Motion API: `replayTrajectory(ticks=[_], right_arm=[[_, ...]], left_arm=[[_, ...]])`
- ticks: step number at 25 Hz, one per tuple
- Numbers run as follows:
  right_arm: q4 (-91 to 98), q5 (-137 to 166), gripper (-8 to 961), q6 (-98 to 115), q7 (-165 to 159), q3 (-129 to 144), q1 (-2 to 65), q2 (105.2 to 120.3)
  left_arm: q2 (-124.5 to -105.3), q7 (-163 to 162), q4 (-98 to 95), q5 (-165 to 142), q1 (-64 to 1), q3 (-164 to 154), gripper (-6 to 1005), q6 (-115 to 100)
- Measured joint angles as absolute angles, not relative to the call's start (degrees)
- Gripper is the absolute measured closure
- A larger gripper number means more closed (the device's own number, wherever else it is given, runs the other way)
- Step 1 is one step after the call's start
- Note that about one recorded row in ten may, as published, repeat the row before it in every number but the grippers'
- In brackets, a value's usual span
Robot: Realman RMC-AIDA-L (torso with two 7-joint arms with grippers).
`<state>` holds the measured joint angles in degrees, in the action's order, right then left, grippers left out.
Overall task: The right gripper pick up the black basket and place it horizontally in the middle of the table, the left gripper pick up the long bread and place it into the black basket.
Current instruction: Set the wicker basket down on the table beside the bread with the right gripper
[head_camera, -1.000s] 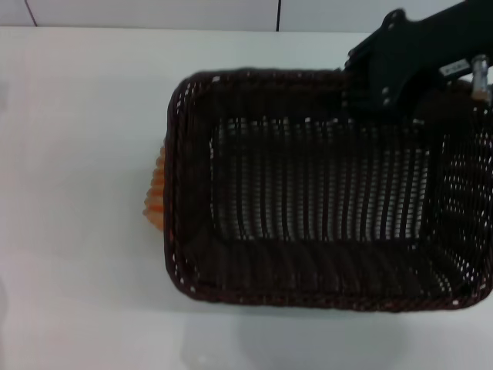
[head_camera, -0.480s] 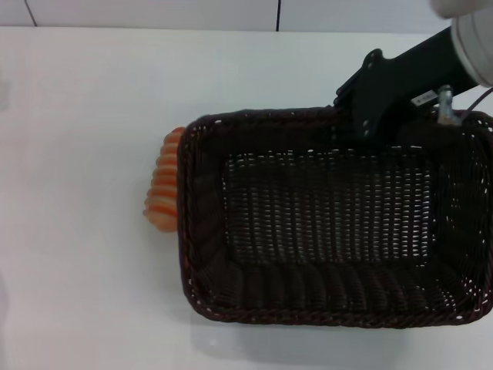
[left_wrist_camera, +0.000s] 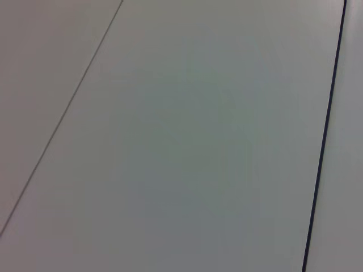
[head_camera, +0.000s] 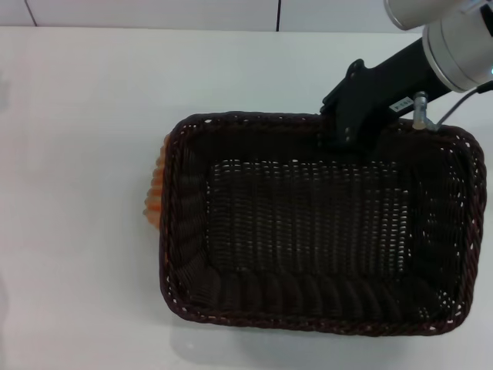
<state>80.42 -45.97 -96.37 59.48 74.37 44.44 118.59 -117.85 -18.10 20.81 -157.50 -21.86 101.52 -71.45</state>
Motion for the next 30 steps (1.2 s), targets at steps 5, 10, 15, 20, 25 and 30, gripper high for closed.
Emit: replayTrajectory(ticks=[5,10,15,20,25,30], right_arm=[[79.5,-46.1,703,-96.0,58.5,74.5,46.1,118.65],[78.2,-45.7,696,-95.9,58.0,75.2,47.5,118.59],[77.7,-44.8,689,-95.8,57.1,76.4,48.1,118.56],[78.3,-44.1,682,-96.3,56.1,76.6,47.8,118.56],[78.8,-43.8,675,-97.0,55.9,76.6,47.5,118.55],[79.5,-43.4,668,-97.3,55.9,76.6,47.5,118.48]], left_arm=[[-117.85,-18.1,20.8,-157.5,-21.7,101.5,198,-71.4],[-117.85,-18.1,20.7,-157.3,-21.6,101.5,198,-71.5],[-117.86,-18.1,20.7,-157.2,-21.5,101.5,198,-71.5],[-117.86,-18.1,20.7,-157.2,-21.5,101.5,198,-71.5],[-117.86,-18.3,20.7,-157.2,-21.3,101.5,198,-71.6],[-117.88,-18.6,20.7,-157.3,-21.3,101.5,198,-71.7]])
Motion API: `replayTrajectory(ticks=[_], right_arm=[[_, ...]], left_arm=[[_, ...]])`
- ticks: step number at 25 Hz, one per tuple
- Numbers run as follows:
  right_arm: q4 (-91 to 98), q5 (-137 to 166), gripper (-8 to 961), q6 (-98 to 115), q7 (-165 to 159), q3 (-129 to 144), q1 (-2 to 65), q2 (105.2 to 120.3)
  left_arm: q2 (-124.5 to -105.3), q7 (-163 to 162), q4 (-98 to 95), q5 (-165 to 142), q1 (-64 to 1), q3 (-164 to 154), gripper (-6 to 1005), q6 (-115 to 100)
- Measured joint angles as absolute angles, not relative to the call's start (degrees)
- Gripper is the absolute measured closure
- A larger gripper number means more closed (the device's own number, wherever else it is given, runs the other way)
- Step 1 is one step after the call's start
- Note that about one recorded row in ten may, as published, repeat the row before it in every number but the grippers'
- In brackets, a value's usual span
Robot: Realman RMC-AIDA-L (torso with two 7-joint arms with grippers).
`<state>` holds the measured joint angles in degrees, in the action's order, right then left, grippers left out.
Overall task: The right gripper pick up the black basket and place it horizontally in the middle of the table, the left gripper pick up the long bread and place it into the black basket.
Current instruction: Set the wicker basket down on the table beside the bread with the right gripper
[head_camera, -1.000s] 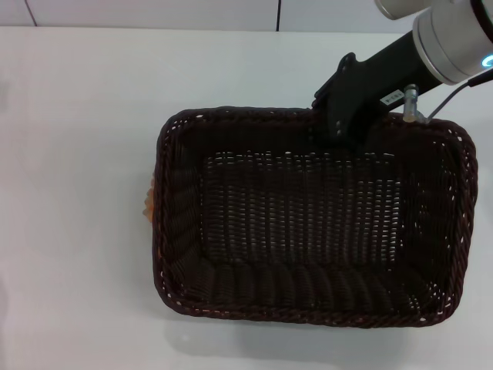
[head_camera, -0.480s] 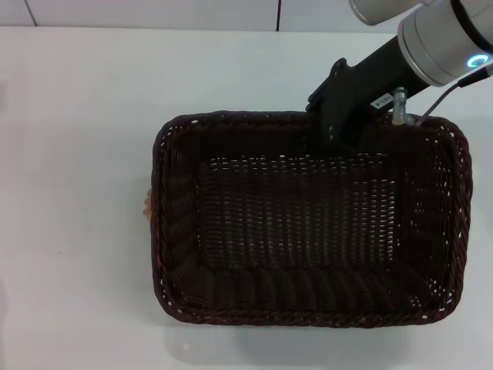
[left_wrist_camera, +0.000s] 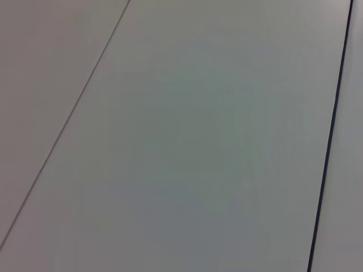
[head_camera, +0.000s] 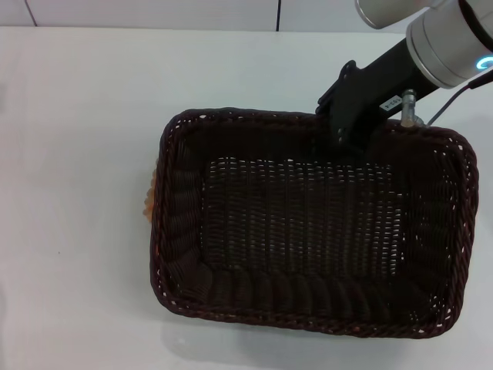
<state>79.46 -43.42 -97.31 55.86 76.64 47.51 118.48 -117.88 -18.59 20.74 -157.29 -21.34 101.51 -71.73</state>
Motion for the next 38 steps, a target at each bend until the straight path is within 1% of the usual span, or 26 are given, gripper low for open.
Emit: replayTrajectory(ticks=[22,38], right_arm=[[80.6,-40.9,638,-95.3,54.8,79.5,48.3,118.64],[84.7,-41.4,635,-87.8,52.8,80.9,47.4,118.83]], left_arm=[[-118.12,-19.2,20.7,-157.1,-20.5,101.1,198,-72.2],[-118.08,-19.3,20.7,-157.3,-20.5,101.4,198,-72.2]])
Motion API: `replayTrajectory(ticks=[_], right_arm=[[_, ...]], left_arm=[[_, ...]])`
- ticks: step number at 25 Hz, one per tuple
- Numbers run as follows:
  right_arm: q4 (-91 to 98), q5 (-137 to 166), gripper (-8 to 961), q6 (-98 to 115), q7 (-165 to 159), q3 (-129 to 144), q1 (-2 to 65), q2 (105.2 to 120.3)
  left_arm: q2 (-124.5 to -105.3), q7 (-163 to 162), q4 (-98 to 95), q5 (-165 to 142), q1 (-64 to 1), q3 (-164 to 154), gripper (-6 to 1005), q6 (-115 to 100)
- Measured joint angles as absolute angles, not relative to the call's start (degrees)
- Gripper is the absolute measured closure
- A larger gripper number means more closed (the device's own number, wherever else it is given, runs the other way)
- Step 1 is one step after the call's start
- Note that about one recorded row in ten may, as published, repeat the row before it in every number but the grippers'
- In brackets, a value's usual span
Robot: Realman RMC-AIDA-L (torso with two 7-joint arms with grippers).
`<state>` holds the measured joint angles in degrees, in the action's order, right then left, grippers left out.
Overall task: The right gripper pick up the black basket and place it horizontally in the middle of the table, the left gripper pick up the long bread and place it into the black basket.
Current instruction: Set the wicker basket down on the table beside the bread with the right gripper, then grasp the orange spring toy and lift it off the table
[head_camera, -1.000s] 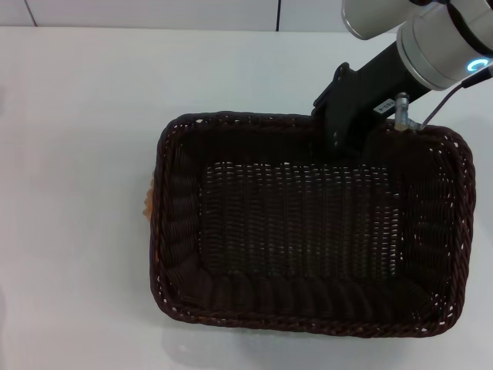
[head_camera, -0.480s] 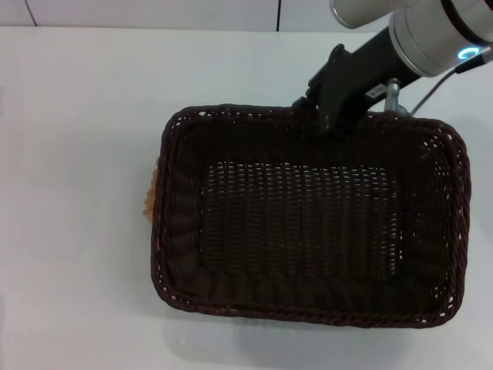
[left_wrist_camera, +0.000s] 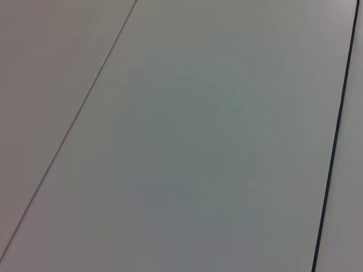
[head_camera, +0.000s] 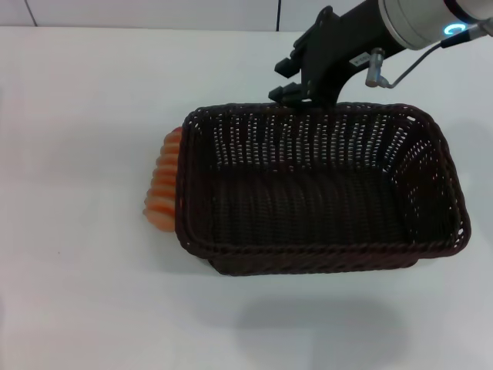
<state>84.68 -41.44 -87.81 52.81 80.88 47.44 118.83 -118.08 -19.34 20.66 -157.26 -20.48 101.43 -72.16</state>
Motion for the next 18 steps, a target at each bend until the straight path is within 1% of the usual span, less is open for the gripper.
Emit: replayTrajectory(ticks=[14,18], right_arm=[[87.1,-41.5,634,-83.5,52.7,80.7,44.9,118.95],[89.9,-41.2,634,-76.5,52.2,79.9,41.0,118.96]], left_arm=[[-118.03,-19.3,20.6,-157.5,-20.5,101.1,198,-72.1],[-118.03,-20.1,20.7,-157.5,-20.2,100.5,198,-72.0]])
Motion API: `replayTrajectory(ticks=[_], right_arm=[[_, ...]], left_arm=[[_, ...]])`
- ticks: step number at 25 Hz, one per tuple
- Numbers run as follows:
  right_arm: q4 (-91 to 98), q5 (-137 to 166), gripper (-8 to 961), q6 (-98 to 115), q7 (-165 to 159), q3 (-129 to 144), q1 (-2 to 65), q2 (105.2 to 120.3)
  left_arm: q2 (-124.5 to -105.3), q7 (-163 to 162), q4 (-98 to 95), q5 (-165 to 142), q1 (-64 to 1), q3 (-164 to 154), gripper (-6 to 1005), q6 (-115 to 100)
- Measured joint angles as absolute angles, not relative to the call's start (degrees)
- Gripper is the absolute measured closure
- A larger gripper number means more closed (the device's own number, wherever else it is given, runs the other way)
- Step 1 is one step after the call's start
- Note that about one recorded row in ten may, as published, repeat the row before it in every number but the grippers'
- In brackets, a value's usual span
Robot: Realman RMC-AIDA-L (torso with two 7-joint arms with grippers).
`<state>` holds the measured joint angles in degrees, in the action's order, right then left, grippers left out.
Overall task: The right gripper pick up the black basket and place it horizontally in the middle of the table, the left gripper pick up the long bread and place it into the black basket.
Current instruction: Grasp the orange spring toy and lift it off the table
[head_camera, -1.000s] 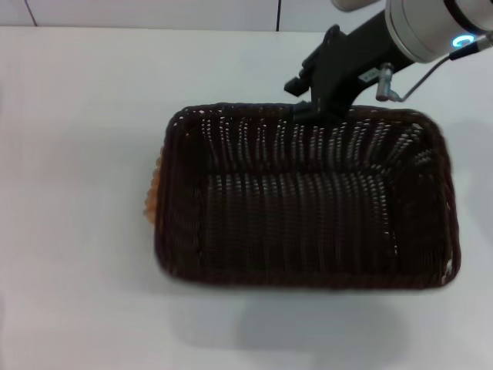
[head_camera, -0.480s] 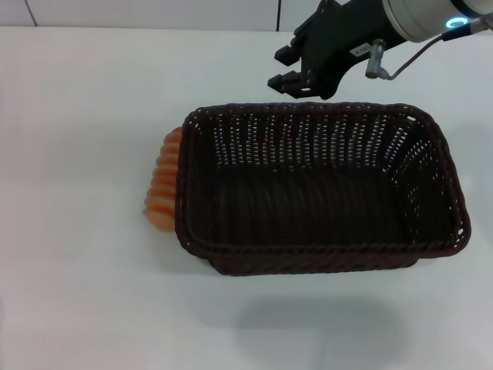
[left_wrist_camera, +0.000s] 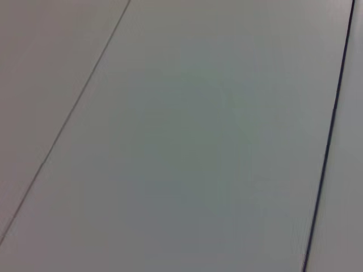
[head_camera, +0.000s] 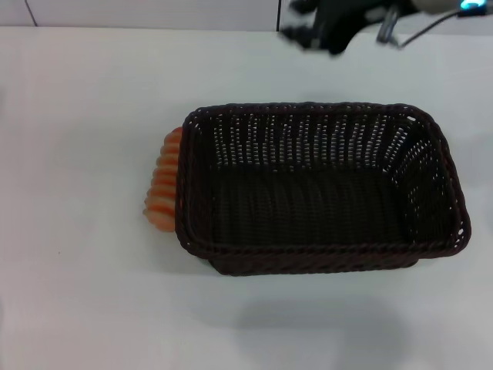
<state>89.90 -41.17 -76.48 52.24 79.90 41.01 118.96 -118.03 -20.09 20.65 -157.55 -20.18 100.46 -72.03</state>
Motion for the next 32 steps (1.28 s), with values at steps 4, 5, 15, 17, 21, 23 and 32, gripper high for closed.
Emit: replayTrajectory(ticks=[4,5,15,17,21,23,32], right_arm=[[93.6,-42.5,634,-61.7,52.4,79.7,33.2,118.98],[93.9,-43.3,634,-58.7,52.7,79.8,31.3,118.99],[93.0,-58.7,635,-17.6,65.5,92.5,14.0,119.17],[92.2,-60.5,635,-7.2,66.3,96.5,11.7,119.18],[89.4,-62.3,635,13.0,65.6,104.0,9.0,119.18],[87.1,-62.4,635,22.5,64.3,107.8,8.5,119.21],[67.5,-61.9,635,71.0,46.0,121.9,8.2,119.19]], left_arm=[[-118.03,-22.1,20.7,-157.7,-19.9,97.9,198,-71.8],[-118.04,-22.2,20.7,-157.6,-19.9,97.5,198,-71.8],[-118.29,-25.7,20.6,-157.6,-19.6,93.3,199,-71.5],[-118.24,-26.2,20.6,-157.6,-19.4,92.3,199,-71.5],[-118.08,-27.4,20.9,-157.6,-19.1,90.3,198,-72.0],[-118.06,-28.4,21.0,-157.9,-19.0,89.3,198,-72.4],[-118.12,-29.2,21.2,-162.0,-18.9,84.4,198,-74.7]])
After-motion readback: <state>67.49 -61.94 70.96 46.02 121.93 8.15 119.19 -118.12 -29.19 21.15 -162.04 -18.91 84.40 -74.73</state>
